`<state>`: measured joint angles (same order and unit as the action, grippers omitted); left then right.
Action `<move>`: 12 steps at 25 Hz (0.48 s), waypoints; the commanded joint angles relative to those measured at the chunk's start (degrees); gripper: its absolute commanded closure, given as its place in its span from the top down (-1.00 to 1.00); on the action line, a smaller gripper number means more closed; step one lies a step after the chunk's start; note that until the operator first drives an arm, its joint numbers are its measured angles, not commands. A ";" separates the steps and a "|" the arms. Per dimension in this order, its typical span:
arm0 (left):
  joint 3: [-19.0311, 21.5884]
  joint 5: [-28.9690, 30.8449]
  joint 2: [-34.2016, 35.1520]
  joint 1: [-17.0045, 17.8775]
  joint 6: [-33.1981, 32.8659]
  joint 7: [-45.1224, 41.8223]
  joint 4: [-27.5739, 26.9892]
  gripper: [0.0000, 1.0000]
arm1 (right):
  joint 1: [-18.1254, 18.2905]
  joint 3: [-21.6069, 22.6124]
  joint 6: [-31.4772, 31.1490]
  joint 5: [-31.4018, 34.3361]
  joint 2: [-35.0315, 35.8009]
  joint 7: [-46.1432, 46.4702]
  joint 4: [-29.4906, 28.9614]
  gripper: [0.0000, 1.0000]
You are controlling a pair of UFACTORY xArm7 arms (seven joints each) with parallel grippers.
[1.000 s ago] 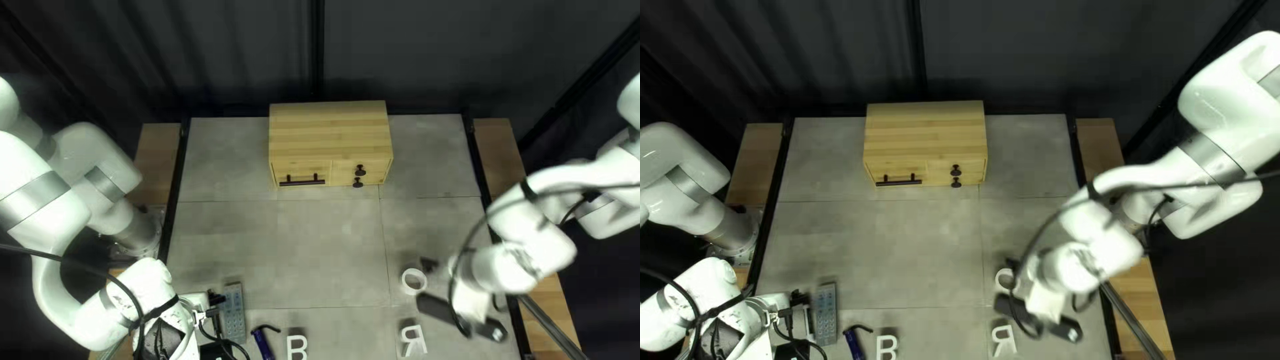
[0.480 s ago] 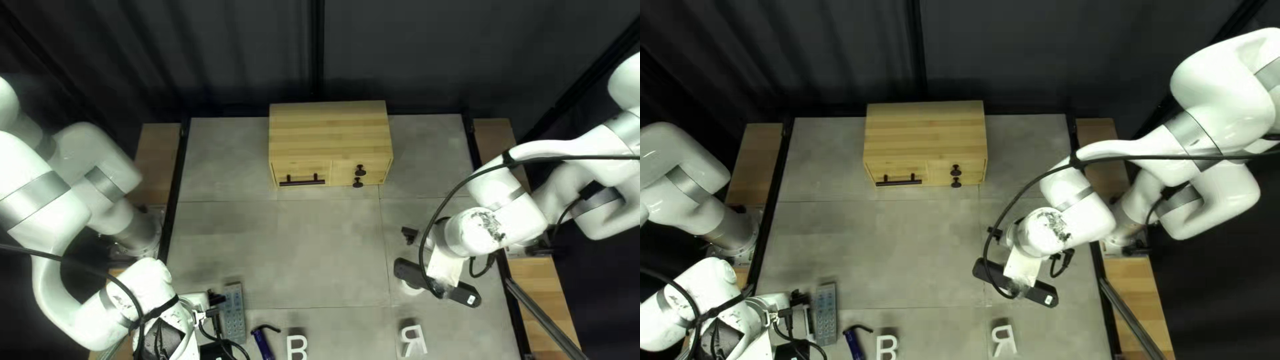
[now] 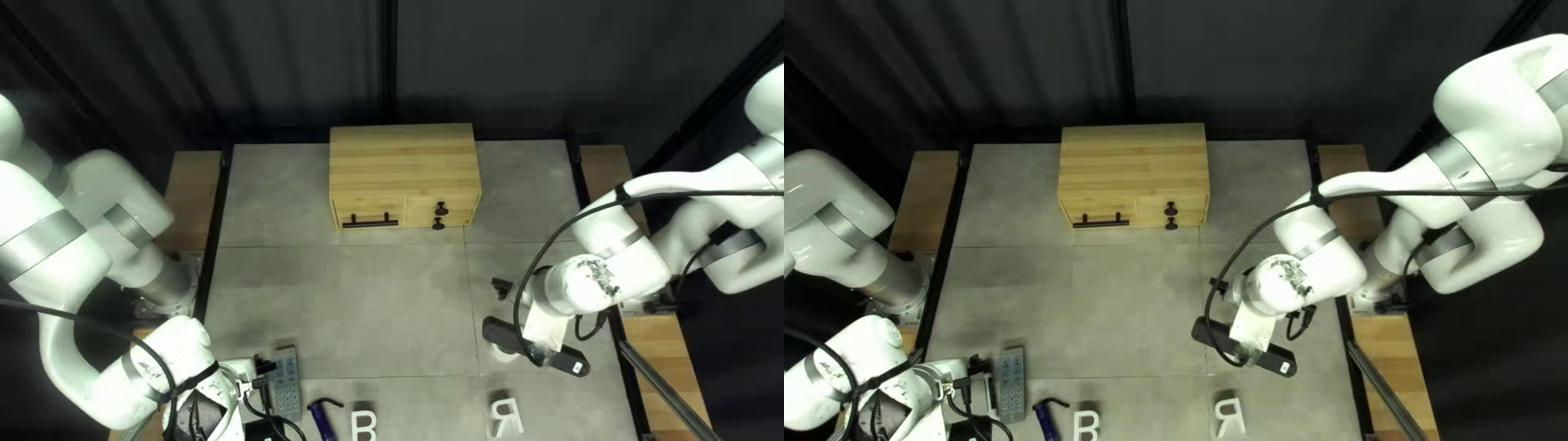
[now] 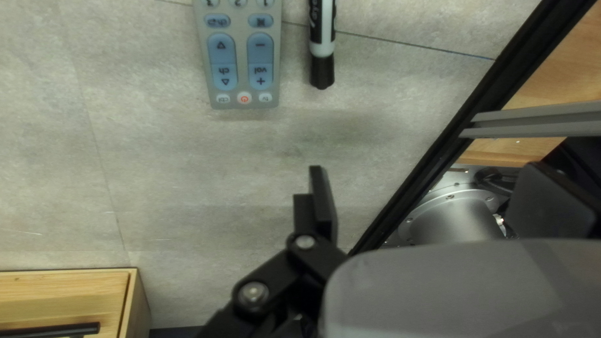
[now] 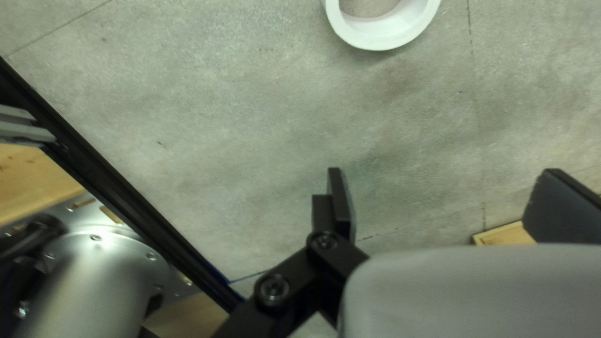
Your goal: Open drawers and place objects into drawer and close
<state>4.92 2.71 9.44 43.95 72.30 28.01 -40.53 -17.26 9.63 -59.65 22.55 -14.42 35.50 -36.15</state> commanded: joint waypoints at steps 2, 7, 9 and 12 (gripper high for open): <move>0.00 0.00 0.00 0.00 0.00 0.00 0.00 1.00 | 0.66 2.65 -4.20 10.06 2.85 -2.81 -1.46 1.00; 0.00 0.00 0.00 0.00 0.00 0.00 0.00 1.00 | 1.81 2.07 -4.40 13.90 4.41 -3.02 -1.54 1.00; 0.00 0.00 0.00 0.00 0.00 0.00 0.00 1.00 | 2.45 1.63 -4.70 15.28 5.51 -2.52 -2.16 1.00; 0.00 0.00 0.00 0.00 0.00 0.00 0.00 1.00 | 3.44 0.70 -5.31 16.61 7.43 -0.28 -3.99 1.00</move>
<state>4.92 2.71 9.44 43.95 72.30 28.01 -40.53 -14.76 11.19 -64.47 37.99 -8.57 33.41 -38.65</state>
